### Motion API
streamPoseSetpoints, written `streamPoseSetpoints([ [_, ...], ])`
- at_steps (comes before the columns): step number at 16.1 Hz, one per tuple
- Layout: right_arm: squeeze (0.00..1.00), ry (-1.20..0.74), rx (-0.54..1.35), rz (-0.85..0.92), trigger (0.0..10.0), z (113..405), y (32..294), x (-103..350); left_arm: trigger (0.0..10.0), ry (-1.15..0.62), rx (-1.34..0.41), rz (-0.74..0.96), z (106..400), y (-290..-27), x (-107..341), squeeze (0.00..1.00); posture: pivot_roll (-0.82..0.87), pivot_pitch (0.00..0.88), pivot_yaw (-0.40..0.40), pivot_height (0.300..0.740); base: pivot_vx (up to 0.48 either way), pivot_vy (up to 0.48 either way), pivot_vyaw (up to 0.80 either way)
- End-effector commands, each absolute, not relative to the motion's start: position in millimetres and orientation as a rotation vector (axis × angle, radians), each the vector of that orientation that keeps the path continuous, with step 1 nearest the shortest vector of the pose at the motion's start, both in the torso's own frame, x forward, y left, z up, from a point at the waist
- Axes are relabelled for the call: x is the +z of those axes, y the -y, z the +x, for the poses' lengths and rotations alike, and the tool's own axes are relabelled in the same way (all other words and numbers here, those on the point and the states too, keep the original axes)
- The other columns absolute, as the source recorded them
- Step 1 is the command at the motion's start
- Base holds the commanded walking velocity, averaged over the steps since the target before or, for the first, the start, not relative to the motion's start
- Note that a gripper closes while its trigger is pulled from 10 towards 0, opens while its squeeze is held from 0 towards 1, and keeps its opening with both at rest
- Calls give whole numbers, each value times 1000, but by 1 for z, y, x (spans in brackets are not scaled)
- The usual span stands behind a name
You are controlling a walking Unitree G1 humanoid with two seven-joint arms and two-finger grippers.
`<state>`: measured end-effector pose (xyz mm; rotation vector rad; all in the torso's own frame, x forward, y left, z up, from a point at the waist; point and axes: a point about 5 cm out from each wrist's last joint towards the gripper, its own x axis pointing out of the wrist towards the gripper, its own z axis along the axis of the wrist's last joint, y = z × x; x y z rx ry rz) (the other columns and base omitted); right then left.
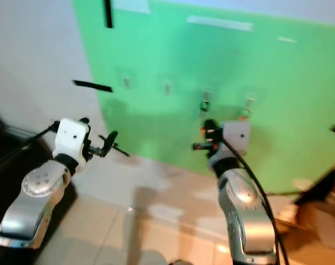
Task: Hang keys on a hook
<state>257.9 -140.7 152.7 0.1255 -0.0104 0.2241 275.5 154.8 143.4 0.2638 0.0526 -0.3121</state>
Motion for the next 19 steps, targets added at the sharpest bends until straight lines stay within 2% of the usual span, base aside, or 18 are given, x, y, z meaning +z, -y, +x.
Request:
streamPoseSetpoints([
  [1, 0, 37, 305, 152, 10000, 256, 130, 159, 10000, -39, -324, 275, 275, -156, 148, 0, 18, 0, 8, 740, 0, 0, 0],
  [5, 0, 48, 455, 254, 10000, 253, 114, 168, 10000, -41, -429, 303, 273, -150, 151, 0, 20, 0, 13, 740, 0, 0, 0],
  [12, 0, 121, 458, 297, 10000, 278, 114, 189, 10000, -34, -641, 300, 265, -140, 159, 0, 26, 0, 10, 740, 0, 0, 0],
  [19, 0, 107, 478, 309, 10000, 285, 112, 191, 10000, -30, -787, 232, 252, -133, 163, 0, 32, 0, 4, 740, 0, 0, 0],
])
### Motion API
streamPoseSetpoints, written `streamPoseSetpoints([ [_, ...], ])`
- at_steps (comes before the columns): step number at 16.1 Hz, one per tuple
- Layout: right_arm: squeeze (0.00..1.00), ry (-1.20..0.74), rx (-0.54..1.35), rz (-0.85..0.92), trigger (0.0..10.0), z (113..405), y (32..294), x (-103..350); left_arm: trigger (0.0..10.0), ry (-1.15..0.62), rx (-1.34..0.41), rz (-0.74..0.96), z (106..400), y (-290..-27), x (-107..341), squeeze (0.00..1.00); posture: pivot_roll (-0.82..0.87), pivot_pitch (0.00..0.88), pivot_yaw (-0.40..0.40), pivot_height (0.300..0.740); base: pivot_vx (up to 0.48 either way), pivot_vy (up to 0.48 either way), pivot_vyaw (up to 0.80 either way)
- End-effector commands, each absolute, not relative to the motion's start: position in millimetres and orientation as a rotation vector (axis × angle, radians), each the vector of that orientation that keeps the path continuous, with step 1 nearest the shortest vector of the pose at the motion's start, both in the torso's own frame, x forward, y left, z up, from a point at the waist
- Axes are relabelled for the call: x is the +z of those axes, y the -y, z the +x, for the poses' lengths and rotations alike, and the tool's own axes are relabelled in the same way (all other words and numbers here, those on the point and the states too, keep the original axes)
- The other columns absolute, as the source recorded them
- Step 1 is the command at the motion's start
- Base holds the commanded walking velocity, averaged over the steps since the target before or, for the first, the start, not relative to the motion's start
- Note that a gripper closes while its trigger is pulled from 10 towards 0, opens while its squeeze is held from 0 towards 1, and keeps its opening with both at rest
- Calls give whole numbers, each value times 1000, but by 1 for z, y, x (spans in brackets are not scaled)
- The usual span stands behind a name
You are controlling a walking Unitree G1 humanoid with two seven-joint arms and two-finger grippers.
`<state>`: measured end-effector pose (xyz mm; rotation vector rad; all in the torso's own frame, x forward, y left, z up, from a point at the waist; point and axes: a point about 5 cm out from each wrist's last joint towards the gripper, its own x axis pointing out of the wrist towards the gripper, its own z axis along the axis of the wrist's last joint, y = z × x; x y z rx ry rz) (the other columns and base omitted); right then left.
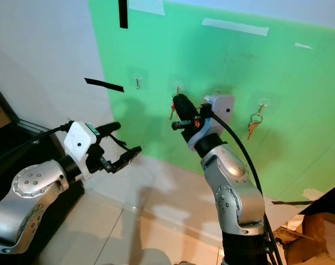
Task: Hang keys on a hook
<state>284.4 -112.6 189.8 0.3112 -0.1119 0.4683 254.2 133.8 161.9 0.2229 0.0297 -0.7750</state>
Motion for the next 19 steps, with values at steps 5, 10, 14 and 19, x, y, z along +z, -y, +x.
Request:
streamPoseSetpoints([
  [5, 0, 84, 545, 300, 10000, 287, 103, 190, 10000, -42, -792, 222, 252, -135, 163, 0, 38, 0, -2, 740, 0, 0, 0],
  [10, 0, 102, 491, 319, 10000, 297, 104, 193, 10000, -44, -789, 222, 252, -135, 164, 0, 48, 0, -7, 740, 0, 0, 0],
  [14, 0, 99, 371, 332, 10000, 306, 116, 191, 10000, -47, -790, 224, 252, -136, 164, 0, 52, 0, -5, 740, 0, 0, 0],
  [19, 0, 62, 324, 342, 10000, 307, 123, 183, 10000, -52, -804, 223, 251, -135, 164, 0, 45, 0, 7, 740, 0, 0, 0],
])
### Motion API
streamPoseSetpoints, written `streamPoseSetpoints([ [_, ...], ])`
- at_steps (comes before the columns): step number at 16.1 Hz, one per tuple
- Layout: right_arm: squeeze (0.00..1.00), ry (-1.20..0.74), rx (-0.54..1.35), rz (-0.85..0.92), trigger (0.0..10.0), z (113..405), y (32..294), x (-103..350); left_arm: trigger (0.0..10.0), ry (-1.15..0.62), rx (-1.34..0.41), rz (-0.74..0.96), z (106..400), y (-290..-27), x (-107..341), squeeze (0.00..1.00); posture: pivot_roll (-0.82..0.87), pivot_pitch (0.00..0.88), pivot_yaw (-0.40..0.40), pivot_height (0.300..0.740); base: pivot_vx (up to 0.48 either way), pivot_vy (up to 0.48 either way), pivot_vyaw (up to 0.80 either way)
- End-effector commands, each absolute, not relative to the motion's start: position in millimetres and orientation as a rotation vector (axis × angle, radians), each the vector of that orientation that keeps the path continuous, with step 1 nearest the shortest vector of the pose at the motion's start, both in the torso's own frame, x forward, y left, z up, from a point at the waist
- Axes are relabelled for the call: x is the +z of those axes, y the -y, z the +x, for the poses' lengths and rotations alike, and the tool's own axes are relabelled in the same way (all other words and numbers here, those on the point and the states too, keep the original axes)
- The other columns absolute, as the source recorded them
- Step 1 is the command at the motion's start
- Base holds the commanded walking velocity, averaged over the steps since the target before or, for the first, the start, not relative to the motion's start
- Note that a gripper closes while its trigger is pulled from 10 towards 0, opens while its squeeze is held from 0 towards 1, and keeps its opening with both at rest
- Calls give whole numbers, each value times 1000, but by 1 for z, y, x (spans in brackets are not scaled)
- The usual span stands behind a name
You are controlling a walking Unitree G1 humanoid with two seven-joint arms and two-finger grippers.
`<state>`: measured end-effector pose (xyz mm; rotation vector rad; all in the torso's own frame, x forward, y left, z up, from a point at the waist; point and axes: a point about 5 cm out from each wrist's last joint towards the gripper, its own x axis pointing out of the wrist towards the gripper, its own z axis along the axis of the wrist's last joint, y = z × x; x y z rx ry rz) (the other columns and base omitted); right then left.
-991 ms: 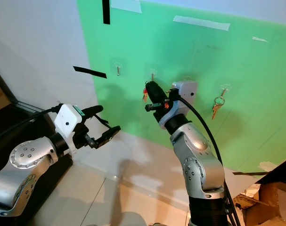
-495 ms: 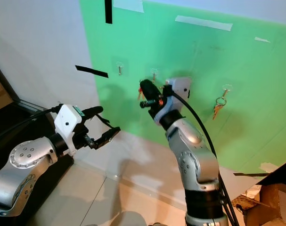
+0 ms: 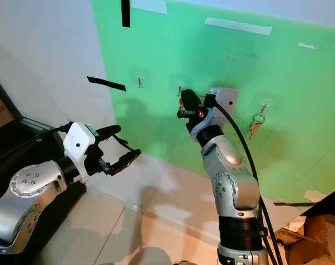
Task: Hang keys on a hook
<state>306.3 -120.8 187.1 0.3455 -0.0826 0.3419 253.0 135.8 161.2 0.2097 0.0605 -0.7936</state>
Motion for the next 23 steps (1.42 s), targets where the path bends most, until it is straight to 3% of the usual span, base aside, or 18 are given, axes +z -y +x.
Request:
streamPoseSetpoints([
  [1, 0, 38, 327, 330, 10000, 307, 122, 180, 10000, -53, -805, 223, 251, -135, 165, 0, 45, 0, 7, 740, 0, 0, 0],
  [8, 0, -12, 367, 304, 10000, 303, 116, 170, 10000, -56, -816, 225, 250, -135, 165, 0, 45, 0, 11, 740, 0, 0, 0],
  [15, 0, 118, 475, 409, 10000, 299, 108, 192, 10000, -56, -824, 226, 251, -135, 165, 0, 47, 0, 11, 740, 0, 0, 0],
  [23, 0, 82, 368, 376, 10000, 311, 113, 187, 10000, -57, -832, 225, 250, -134, 165, 0, 50, 0, 7, 740, 0, 0, 0],
])
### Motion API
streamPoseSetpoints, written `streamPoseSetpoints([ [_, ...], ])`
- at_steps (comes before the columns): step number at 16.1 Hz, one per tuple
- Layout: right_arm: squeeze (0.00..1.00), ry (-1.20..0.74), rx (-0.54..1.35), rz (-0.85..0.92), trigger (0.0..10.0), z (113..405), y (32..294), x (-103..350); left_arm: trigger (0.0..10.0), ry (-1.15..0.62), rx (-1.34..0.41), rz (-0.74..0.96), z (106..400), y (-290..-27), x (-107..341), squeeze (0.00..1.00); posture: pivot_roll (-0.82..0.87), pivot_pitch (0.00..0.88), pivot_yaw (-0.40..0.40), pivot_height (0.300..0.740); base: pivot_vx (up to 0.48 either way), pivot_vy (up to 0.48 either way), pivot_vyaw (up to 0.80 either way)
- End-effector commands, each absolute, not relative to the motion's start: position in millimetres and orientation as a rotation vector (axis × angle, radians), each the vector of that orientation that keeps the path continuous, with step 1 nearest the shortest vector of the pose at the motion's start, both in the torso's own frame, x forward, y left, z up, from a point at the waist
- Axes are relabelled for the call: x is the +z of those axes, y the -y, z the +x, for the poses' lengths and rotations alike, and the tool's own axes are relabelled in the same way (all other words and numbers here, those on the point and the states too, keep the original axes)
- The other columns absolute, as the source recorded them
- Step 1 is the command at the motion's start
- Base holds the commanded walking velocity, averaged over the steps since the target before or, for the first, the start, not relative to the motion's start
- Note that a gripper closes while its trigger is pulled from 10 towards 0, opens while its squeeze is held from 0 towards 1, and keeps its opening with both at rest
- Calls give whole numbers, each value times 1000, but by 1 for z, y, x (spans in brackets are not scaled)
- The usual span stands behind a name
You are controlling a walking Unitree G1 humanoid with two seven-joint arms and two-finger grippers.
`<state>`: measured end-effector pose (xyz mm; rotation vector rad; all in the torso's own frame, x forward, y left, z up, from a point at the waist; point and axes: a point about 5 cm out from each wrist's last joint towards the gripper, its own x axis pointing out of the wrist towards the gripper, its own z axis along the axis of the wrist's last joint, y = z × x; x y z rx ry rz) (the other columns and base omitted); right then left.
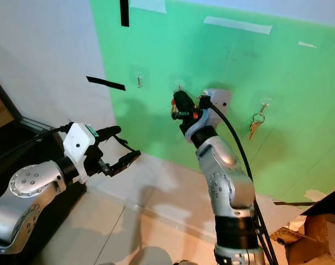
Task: Hang keys on a hook
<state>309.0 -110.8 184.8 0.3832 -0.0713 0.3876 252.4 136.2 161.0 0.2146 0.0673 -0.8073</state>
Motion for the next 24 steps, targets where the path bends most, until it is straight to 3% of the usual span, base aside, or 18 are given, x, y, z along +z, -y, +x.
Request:
streamPoseSetpoints([
  [1, 0, 72, 359, 372, 10000, 312, 113, 185, 10000, -57, -832, 224, 250, -133, 165, 0, 52, 0, 6, 740, 0, 0, 0],
  [9, 0, 29, 271, 339, 10000, 321, 119, 178, 10000, -59, -833, 220, 248, -133, 164, 0, 54, 0, 0, 740, 0, 0, 0],
  [12, 0, -57, 299, 288, 10000, 316, 115, 162, 10000, -59, -835, 219, 248, -132, 164, 0, 52, 0, 2, 740, 0, 0, 0],
  [19, 0, -49, 291, 274, 10000, 316, 118, 162, 10000, -49, -836, 217, 249, -131, 165, 0, 46, 0, 6, 740, 0, 0, 0],
  [20, 1000, -19, 280, 242, 10000, 316, 120, 163, 10000, -32, -829, 207, 250, -131, 167, 0, 45, 0, 8, 740, 0, 0, 0],
  [24, 1000, 32, 334, 320, 10000, 309, 122, 169, 10000, -11, -818, 187, 252, -131, 171, 0, 41, 0, 8, 740, 0, 0, 0],
])
